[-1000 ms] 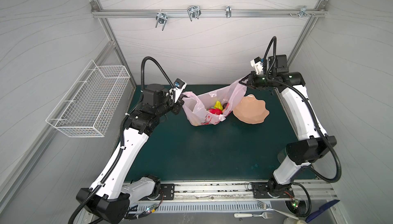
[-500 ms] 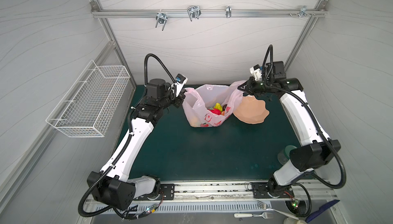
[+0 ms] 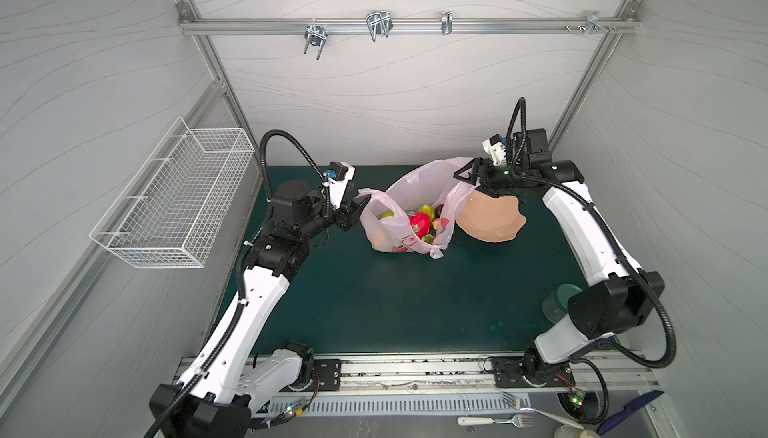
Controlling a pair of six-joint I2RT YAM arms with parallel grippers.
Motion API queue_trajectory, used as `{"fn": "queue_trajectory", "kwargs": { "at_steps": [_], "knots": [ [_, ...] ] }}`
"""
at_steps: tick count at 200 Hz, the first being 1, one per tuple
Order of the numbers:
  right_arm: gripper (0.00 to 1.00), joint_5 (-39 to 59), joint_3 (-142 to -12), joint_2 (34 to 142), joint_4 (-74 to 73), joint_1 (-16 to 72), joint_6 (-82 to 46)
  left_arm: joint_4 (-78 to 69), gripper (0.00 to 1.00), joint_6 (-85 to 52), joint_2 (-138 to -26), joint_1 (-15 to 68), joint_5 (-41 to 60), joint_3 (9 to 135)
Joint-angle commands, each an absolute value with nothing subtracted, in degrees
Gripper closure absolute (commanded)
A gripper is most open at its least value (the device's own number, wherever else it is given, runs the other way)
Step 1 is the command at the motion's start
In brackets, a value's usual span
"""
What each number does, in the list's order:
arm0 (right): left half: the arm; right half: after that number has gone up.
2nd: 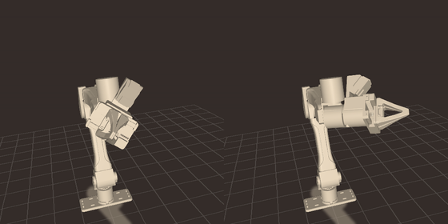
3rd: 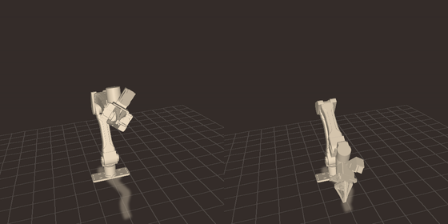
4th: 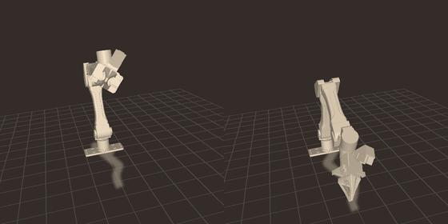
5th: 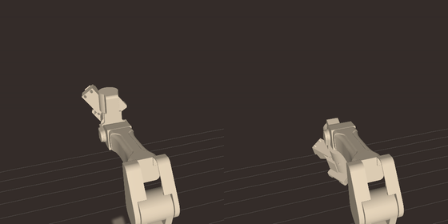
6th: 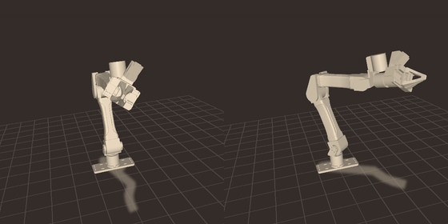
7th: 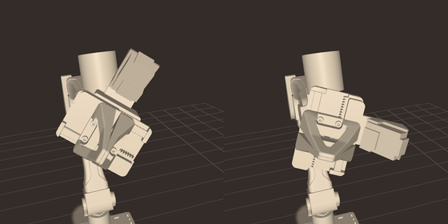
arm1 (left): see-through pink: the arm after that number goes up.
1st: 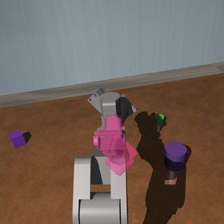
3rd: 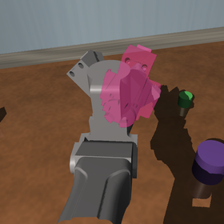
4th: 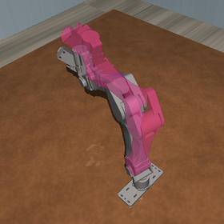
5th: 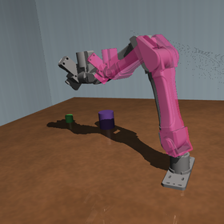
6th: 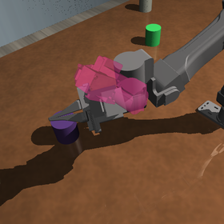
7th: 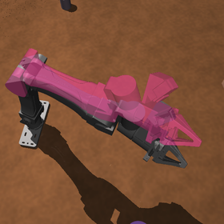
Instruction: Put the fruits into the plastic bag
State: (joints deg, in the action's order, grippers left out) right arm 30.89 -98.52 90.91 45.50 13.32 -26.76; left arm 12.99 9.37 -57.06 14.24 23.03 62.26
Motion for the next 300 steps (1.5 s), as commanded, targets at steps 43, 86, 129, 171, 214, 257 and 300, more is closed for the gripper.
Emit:
{"fn": "queue_trajectory", "kwargs": {
  "at_steps": [43, 86, 129, 171, 214, 257, 300],
  "knots": [
    [0.01, 29.7, -95.5, 81.7, 45.7, 4.8, -20.1, 12.0, 0.24, 1.3, -47.5, 13.9, 20.4, 61.1],
    [0.01, 29.2, -95.3, 79.0, 44.5, 3.1, -19.5, 12.4, 0.2, -0.2, -46.2, 13.9, 16.4, 59.5],
    [0.01, 21.2, -94.1, 78.2, 51.1, 0.0, -19.2, 13.3, 0.17, -1.6, -44.5, 13.9, 12.7, 57.3],
    [0.01, 16.0, -77.4, 70.0, 45.4, -3.0, -18.2, 15.6, 0.11, -3.4, -41.5, 13.9, 4.6, 52.9],
    [0.01, 10.0, -54.8, 59.7, 30.4, -4.0, -14.9, 14.5, 0.0, -6.1, -36.5, 13.9, -7.5, 42.2],
    [0.01, 6.6, -32.4, 52.3, 8.1, -4.0, -15.4, 2.3, 0.0, -5.4, -34.5, 13.7, -17.5, 27.1],
    [0.01, 1.7, -22.3, 49.8, -5.4, -4.0, -13.7, -14.1, 0.0, -5.8, -44.1, 8.0, -19.1, 19.0]
  ]
}}
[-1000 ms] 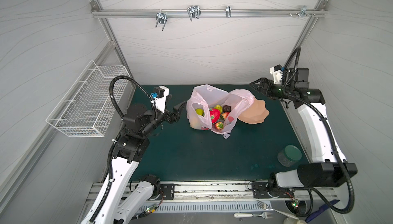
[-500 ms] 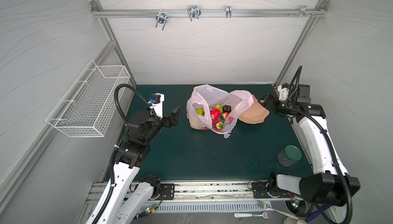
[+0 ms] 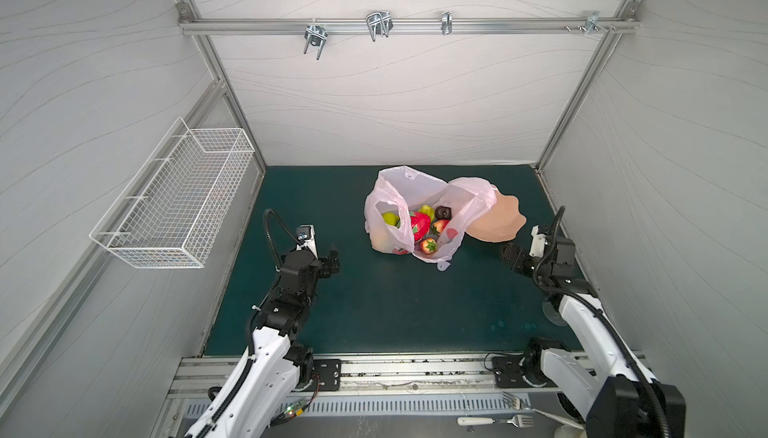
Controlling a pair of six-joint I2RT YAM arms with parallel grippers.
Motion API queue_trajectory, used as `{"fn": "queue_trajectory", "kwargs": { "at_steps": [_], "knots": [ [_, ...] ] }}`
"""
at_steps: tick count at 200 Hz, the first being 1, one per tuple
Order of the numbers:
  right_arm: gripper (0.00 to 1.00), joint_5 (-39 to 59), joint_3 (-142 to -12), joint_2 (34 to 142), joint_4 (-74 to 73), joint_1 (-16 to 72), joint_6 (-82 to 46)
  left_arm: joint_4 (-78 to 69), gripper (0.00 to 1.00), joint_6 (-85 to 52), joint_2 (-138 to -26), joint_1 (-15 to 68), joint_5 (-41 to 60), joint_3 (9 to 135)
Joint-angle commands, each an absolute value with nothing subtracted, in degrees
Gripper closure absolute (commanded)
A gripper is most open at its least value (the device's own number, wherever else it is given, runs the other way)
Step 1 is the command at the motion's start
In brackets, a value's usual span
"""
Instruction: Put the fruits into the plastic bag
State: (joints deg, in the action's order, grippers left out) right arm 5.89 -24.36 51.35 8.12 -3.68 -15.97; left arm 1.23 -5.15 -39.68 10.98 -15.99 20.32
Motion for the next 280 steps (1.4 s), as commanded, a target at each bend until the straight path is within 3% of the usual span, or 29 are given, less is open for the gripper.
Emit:
{"fn": "queue_trajectory", "kwargs": {
  "at_steps": [1, 53, 83, 178, 224, 280],
  "knots": [
    [0.01, 1.5, -22.2, 49.9, -5.6, -4.0, -13.7, -14.5, 0.0, -5.9, -44.2, 7.7, -19.1, 18.9],
    [0.01, 5.7, -16.6, 56.8, -23.2, -3.9, -12.6, -36.1, 0.0, -2.4, -61.9, 1.7, -15.2, 15.6],
    [0.01, 2.9, -13.1, 62.5, -35.8, -2.5, -11.6, -47.4, 0.0, -1.0, -69.2, 1.3, -14.3, 13.5],
    [0.01, 0.4, -15.6, 80.4, -55.3, 1.3, -3.6, -63.8, 0.0, 2.0, -89.1, 0.8, -4.2, 16.3],
    [0.01, -6.6, -17.5, 89.2, -59.2, 2.4, -5.2, -55.5, 0.0, 1.4, -88.7, 0.0, -2.8, 20.4],
    [0.01, -10.1, -24.2, 89.5, -47.0, 5.4, -2.8, -48.2, 0.0, 0.0, -89.3, -0.6, -4.0, 24.5]
  ]
}}
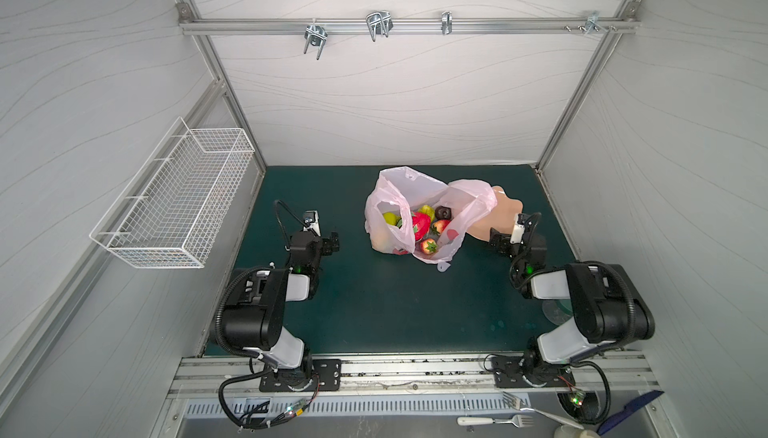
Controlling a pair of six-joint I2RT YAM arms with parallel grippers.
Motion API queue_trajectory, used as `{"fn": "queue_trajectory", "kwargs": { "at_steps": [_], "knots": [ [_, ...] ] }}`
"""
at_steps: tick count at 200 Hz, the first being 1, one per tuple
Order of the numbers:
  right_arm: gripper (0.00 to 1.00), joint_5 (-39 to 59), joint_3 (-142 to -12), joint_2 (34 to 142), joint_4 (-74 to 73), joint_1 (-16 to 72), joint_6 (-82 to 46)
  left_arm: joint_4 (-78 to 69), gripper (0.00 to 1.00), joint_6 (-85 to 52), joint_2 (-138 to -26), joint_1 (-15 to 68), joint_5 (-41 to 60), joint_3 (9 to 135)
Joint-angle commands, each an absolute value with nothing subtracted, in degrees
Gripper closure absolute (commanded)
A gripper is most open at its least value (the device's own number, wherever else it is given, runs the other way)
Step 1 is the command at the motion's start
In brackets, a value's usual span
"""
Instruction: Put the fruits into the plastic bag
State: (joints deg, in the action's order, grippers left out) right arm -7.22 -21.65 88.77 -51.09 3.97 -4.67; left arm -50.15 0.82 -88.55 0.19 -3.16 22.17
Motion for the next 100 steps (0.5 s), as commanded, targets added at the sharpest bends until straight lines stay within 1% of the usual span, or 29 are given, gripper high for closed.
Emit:
{"fn": "queue_trajectory", "kwargs": {
  "at_steps": [1, 100],
  "knots": [
    [0.01, -10.2, -24.2, 89.4, -46.9, 5.4, -2.8, -48.2, 0.0, 0.0, -89.2, -0.7, -4.0, 24.6],
    [0.01, -10.4, -24.0, 89.4, -47.0, 5.5, -2.8, -47.5, 0.0, -0.5, -89.3, -1.3, -3.1, 24.9]
  ]
}}
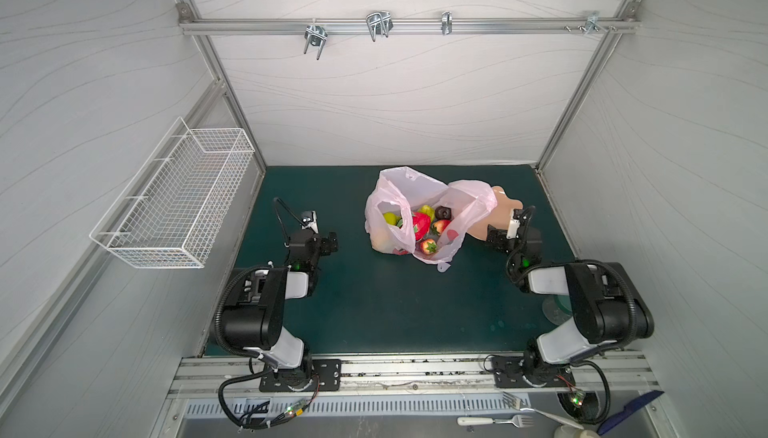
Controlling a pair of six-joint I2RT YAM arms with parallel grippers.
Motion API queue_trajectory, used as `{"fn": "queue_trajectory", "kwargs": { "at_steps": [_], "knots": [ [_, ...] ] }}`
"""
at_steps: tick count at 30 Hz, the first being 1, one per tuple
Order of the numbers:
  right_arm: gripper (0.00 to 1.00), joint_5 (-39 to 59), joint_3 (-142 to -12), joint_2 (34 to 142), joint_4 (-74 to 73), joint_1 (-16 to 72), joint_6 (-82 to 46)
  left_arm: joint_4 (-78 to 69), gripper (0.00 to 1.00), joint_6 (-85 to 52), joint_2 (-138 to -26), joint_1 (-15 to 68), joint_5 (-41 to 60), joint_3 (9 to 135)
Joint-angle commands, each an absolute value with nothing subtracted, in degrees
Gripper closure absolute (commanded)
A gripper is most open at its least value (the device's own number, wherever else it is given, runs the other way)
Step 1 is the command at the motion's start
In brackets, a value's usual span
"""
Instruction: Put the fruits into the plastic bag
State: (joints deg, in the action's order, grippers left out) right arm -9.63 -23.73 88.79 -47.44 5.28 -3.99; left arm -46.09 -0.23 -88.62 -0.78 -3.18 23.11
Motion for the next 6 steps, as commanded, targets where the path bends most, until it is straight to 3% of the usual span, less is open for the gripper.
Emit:
{"fn": "queue_trajectory", "kwargs": {
  "at_steps": [1, 6],
  "knots": [
    [0.01, -10.4, -24.0, 89.4, -47.0, 5.5, -2.8, -47.5, 0.0, -0.5, -89.3, -1.3, -3.1, 24.9],
    [0.01, -10.3, -24.2, 89.6, -47.2, 5.4, -2.9, -47.5, 0.0, -0.6, -89.3, -1.3, -3.1, 24.9]
  ]
}}
